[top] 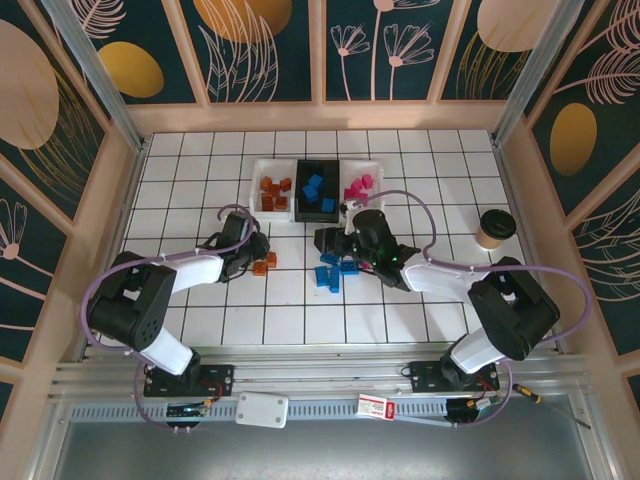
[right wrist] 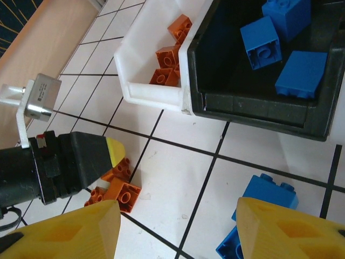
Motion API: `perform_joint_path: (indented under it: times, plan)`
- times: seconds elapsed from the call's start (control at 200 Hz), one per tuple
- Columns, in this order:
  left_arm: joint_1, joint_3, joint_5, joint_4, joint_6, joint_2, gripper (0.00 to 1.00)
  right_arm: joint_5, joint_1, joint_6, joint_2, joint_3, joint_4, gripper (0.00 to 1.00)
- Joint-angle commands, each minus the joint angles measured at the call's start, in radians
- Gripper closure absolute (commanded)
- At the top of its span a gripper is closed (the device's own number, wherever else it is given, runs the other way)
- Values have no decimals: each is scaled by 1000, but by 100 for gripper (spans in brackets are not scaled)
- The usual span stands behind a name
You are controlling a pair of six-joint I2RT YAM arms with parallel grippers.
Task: Sort the legos into containers by color
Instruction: Pick up the lego from the center of the table, then place the lego in the container, then pick up the lego from the center of the table.
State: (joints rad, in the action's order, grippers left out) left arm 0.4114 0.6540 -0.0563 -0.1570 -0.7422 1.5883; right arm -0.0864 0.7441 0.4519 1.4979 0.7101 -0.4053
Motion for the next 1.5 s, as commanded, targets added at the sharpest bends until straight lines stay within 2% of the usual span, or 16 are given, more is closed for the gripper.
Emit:
perform_joint_path:
  times: [0.0, 0.21, 0.38, 0.581, 0.746, 0.871, 0.976, 1.211, 1.331, 1.431, 1.497]
  plan:
    - [3, -21, 17, 13, -9, -33, 79, 40, 14, 19, -42, -19, -38, 41]
    - [3, 41, 15, 83, 2, -142, 83, 61, 16, 34, -90, -60, -36, 41]
    - [3, 219, -45, 155, 46, -130, 82, 74, 21, 48, -141, -107, -27, 41]
    - [-4, 485, -133, 214, 95, 86, 83, 74, 36, 62, -185, -153, 0, 41]
    - [-13, 665, -136, 256, 96, 280, 81, 97, 74, 68, -227, -187, 44, 40]
    - [-13, 767, -117, 293, 95, 367, 71, 136, 95, 79, -269, -220, 92, 40]
    - [-13, 787, -83, 292, 95, 357, 59, 162, 98, 107, -306, -255, 123, 40]
    - [19, 669, -19, 223, 93, 140, 28, 280, 86, 142, -280, -242, 246, 40]
    - [76, 574, -14, 181, 96, -3, 10, 279, 19, 115, -222, -201, 291, 39]
    - [132, 481, -26, 157, 95, -110, 2, 263, -37, 68, -197, -175, 286, 37]
    - [157, 411, -18, 135, 82, -173, 1, 248, -72, 54, -186, -153, 281, 37]
